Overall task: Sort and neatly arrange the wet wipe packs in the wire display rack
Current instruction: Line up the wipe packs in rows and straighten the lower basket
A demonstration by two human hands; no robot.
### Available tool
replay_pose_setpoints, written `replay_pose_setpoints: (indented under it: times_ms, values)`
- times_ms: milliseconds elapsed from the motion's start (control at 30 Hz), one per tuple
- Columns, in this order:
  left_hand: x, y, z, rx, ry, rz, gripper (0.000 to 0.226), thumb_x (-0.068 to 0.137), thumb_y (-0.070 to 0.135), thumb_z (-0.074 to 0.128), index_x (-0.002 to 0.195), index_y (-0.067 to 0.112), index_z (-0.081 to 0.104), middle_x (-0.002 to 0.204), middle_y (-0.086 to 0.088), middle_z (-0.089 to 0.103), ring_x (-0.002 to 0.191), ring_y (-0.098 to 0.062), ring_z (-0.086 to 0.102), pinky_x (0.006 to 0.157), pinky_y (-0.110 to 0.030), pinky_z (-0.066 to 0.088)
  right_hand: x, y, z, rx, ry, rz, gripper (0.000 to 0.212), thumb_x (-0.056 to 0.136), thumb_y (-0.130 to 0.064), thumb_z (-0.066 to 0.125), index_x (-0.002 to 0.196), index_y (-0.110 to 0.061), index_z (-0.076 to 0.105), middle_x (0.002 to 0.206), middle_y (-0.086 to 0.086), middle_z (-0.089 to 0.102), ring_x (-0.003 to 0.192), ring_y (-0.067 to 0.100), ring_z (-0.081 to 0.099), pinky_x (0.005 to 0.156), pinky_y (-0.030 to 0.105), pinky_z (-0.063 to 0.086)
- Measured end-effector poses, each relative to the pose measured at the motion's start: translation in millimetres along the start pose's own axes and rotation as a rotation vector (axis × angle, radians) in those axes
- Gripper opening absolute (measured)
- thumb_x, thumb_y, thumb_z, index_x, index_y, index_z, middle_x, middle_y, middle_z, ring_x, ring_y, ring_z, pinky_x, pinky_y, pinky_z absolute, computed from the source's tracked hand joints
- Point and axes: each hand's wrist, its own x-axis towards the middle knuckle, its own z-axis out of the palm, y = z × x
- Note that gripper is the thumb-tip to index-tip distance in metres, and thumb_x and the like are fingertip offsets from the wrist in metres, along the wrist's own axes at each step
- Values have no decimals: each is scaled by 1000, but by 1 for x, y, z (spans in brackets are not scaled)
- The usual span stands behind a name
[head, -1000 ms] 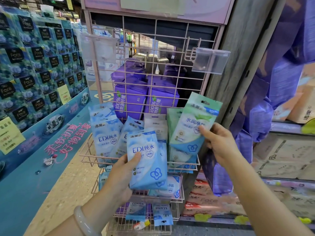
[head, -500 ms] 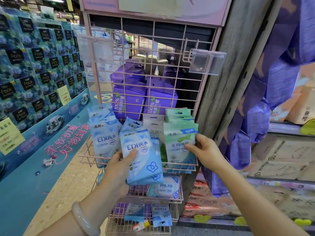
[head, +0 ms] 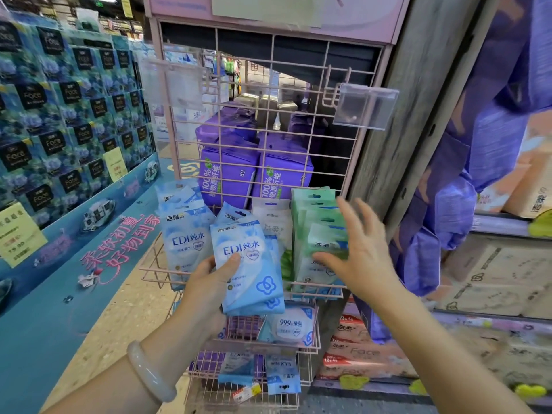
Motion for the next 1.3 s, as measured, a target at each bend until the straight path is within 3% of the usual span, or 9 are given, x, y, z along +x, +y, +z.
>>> replay_pose_setpoints:
  times_ms: [167, 333, 500, 700, 800, 900, 1033, 1100, 1300]
  values:
    - [0, -1, 1, 4, -9, -5, 6, 85, 17, 62, 90, 16, 58, 80, -5, 72, 54, -21, 70, 41, -38, 54, 17, 1, 18, 15, -415, 24, 75, 77, -39, 68, 141, -24, 31, 156, 12, 5, 143, 30, 3, 115, 34, 11]
    - [1, 0, -3, -18, -47, -10, 9, 86, 18, 61, 94, 16, 59, 73, -3, 75, 57, -23, 71, 41, -38, 53, 40, 4, 16, 211, -517, 141, 105, 67, -29, 79, 146, -32, 9, 156, 0, -17, 145, 22, 0, 118, 37, 17]
    - [4, -1, -5, -38, -74, -2, 11, 87, 19, 60, 97, 15, 59, 73, -1, 76, 60, -23, 72, 42, -38, 54, 45, -2, 28, 80, -544, -41, 91, 80, -48, 62, 147, -24, 6, 156, 1, -15, 141, 18, -23, 112, 32, -8]
    - [1, 2, -10, -96, -101, 5, 14, 87, 16, 59, 101, 15, 59, 78, -3, 76, 66, -25, 72, 45, -40, 54, 42, 7, 24, -8, -626, 9, 89, 81, -55, 53, 148, -22, 4, 157, 2, -11, 141, 18, -22, 114, 36, -10]
    - [-3, 5, -16, -106, -109, 9, 14, 88, 15, 57, 101, 13, 58, 77, -4, 76, 64, -26, 72, 45, -39, 54, 38, -12, 12, -139, -373, -38, 88, 78, -58, 56, 146, -15, 20, 157, 12, 4, 145, 29, -6, 116, 43, 1]
    - [-8, 9, -23, -103, -118, 32, 23, 88, 16, 57, 110, 12, 59, 93, -7, 76, 79, -30, 72, 55, -45, 58, 21, -55, 8, 206, -61, -83, 53, 83, -42, 59, 122, -6, 53, 120, 12, 57, 112, 27, 52, 99, 35, 36]
    - [-18, 15, -35, -134, -130, 69, 46, 76, 19, 62, 121, 9, 55, 112, -16, 69, 93, -36, 69, 68, -50, 58, -11, -103, 23, 712, -679, 229, 29, 87, -48, 49, 105, -25, 51, 82, -16, 53, 74, 3, 53, 74, 27, 45]
    - [-24, 16, -45, -123, -122, 74, 51, 69, 19, 64, 118, 7, 57, 104, -16, 72, 84, -34, 71, 59, -44, 58, -19, -115, 34, 842, -740, 227, 21, 88, -47, 48, 90, -26, 51, 80, -14, 54, 77, 8, 53, 73, 28, 44]
    - [-35, 26, -83, -74, -15, 76, 46, 71, 17, 62, 114, 5, 58, 99, -17, 73, 77, -34, 71, 57, -41, 57, -22, -145, 57, 1032, -833, 116, 19, 90, -36, 51, 103, -24, 60, 98, -7, 66, 87, 4, 62, 80, 22, 51]
